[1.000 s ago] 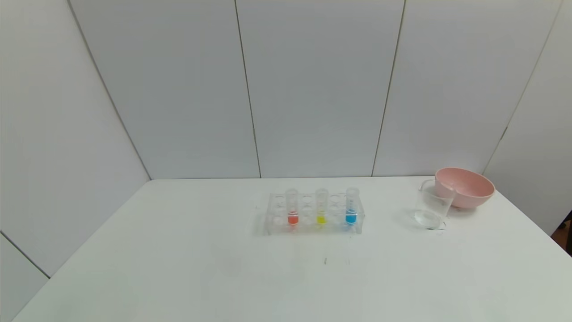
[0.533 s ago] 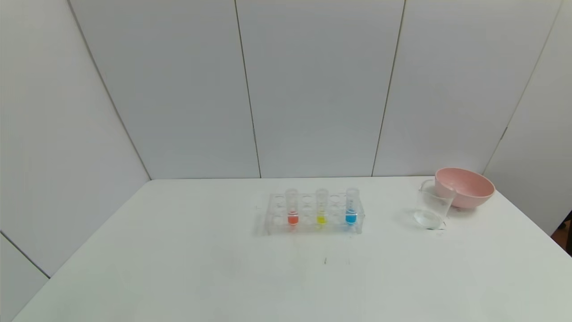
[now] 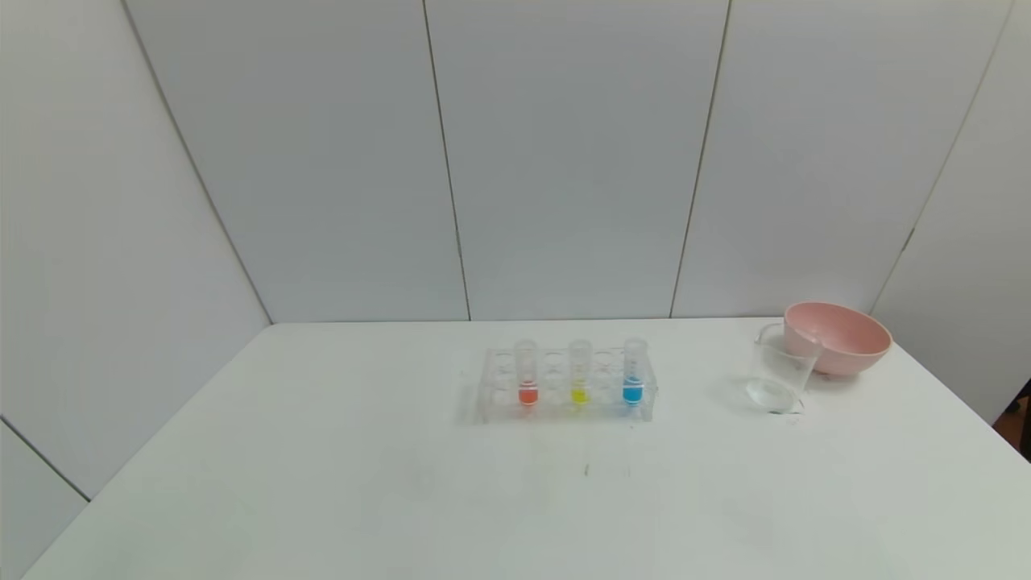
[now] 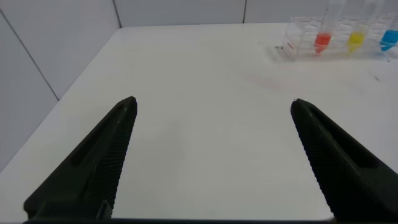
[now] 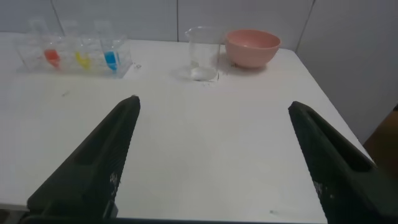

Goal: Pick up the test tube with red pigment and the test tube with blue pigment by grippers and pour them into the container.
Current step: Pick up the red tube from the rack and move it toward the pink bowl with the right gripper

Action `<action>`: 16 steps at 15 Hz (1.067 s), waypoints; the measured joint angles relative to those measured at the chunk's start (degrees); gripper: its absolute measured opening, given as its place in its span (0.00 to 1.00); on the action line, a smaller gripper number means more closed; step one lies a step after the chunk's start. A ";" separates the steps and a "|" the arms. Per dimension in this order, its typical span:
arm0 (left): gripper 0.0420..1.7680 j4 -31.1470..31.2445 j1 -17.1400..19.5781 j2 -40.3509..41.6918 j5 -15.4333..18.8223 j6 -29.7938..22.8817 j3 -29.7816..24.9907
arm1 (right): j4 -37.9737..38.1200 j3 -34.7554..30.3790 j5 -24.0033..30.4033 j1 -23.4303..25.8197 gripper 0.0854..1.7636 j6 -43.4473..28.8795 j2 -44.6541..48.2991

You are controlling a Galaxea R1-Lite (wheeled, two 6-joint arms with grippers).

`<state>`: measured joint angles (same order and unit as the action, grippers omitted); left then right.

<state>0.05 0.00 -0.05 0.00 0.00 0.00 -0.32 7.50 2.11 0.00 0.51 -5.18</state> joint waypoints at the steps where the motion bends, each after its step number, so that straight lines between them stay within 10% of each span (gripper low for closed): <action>1: 1.00 -0.02 0.00 0.00 0.00 0.00 0.00 | -0.11 2.80 0.10 -0.11 0.97 -0.16 -2.47; 5: 1.00 0.00 0.00 0.00 0.00 0.00 0.00 | -4.66 10.65 0.49 -0.68 0.97 -0.33 -15.63; 11: 1.00 0.00 0.00 0.00 0.00 0.00 0.00 | -36.68 9.07 0.71 -4.38 0.97 -0.35 -46.60; 16: 1.00 0.00 0.00 0.00 0.00 0.00 0.00 | -57.10 8.62 -10.13 -19.98 0.97 -2.07 -71.83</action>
<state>0.05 0.00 -0.05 0.00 0.00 0.00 -57.42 16.12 -8.02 -19.98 -1.56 -77.01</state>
